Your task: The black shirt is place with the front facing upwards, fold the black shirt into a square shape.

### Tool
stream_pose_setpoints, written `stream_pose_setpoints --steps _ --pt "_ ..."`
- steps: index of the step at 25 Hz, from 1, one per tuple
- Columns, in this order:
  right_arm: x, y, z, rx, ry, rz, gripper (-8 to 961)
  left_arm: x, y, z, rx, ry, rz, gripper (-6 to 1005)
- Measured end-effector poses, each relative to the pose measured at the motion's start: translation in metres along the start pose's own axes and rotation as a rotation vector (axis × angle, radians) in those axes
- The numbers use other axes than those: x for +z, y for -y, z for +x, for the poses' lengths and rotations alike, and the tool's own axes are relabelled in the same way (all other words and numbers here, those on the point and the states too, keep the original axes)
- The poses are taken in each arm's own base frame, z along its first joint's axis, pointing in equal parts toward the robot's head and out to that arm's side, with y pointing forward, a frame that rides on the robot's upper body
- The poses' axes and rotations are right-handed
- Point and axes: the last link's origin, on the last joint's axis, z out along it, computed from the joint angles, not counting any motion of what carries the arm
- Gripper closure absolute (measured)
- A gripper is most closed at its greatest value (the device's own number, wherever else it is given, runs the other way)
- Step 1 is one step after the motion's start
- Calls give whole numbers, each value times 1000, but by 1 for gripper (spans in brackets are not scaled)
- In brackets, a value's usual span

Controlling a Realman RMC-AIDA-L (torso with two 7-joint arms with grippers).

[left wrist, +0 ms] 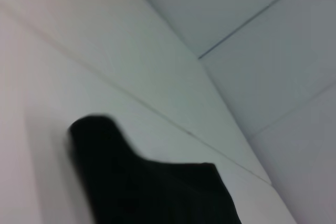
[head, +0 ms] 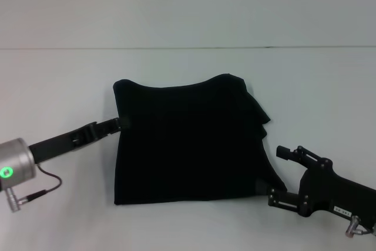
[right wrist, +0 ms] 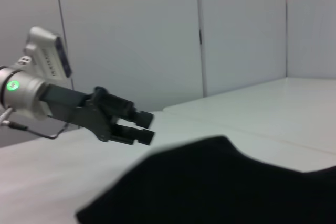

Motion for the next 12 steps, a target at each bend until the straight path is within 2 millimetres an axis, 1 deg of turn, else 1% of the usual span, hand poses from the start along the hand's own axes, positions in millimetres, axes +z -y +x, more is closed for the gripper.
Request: stream_pose_setpoints --steps 1,3,5,7,10,12 --pt "0 1 -1 0 9 4 9 -6 0 2 39 -8 -6 760" --pt "-1 2 -4 -2 25 9 10 -19 -3 7 145 -21 -19 666" --pt "-1 2 -6 -5 41 5 11 -29 -7 7 271 -20 -44 571" --pt "-1 1 -9 -9 50 -3 12 -37 -16 0 393 -7 -110 481" --pt "0 0 -9 -15 48 -19 13 -49 -30 -18 561 1 -228 353" --pt "-1 -1 -8 -16 45 -23 13 -54 -34 -31 658 3 -271 267"
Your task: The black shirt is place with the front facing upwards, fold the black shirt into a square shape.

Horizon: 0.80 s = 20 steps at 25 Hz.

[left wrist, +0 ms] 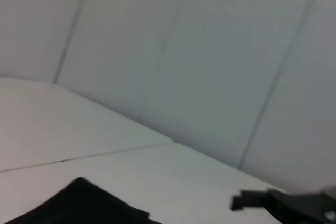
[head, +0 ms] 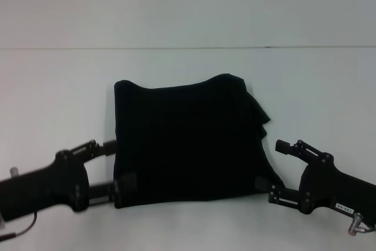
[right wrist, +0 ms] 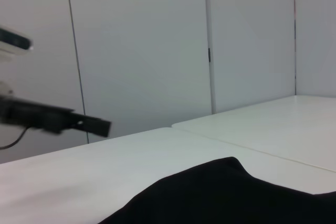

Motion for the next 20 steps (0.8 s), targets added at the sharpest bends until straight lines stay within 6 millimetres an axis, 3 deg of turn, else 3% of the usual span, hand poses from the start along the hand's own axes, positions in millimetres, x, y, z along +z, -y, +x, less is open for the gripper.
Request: stream_pose_setpoints --steps 4,10,20 --pt "-2 -2 2 6 -5 -1 12 -2 -13 -20 136 52 -27 95" --pt "-6 -2 10 5 -36 26 12 -12 -7 -41 183 128 80 59" --pt "-6 -1 20 2 -95 40 13 -17 1 -45 158 146 141 38"
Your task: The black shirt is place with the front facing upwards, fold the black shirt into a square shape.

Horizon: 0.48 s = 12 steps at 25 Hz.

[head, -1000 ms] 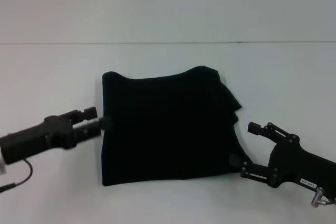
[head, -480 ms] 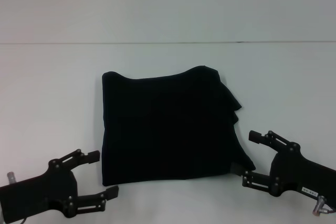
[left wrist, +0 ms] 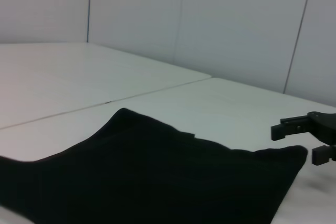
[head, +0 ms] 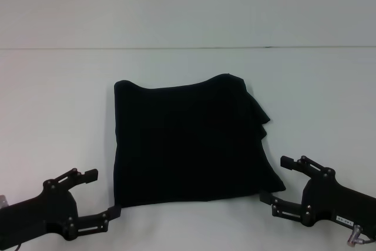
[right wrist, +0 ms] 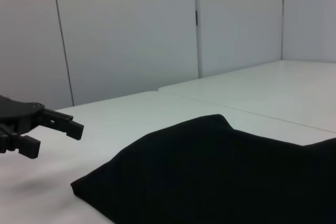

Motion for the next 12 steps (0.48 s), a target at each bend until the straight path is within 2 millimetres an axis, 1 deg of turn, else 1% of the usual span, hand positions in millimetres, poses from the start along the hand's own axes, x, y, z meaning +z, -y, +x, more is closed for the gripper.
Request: stream_pose_setpoints --steps 7,12 --pt "0 4 5 0 -35 29 13 0 7 -7 -11 35 53 38" --pt "0 5 5 2 -40 35 13 2 9 -6 -15 37 57 38"
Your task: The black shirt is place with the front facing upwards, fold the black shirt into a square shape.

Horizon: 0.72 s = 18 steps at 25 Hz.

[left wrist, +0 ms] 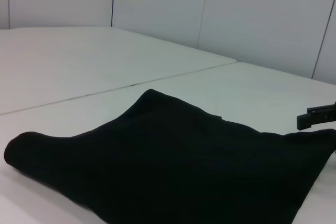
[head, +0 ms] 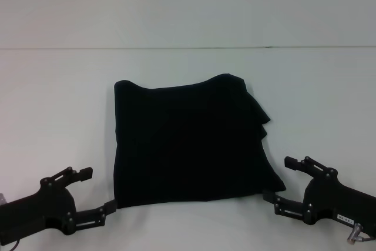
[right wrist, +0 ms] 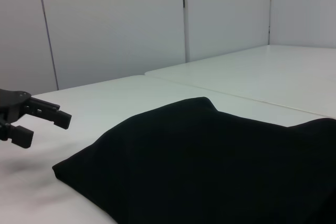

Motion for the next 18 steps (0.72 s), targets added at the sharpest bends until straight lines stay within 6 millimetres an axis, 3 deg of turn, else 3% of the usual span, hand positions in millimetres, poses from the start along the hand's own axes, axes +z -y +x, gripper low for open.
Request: stream_pose_setpoints --steps 18 --pt "0 -1 0 7 4 -6 12 2 1 4 -8 -5 -13 38"
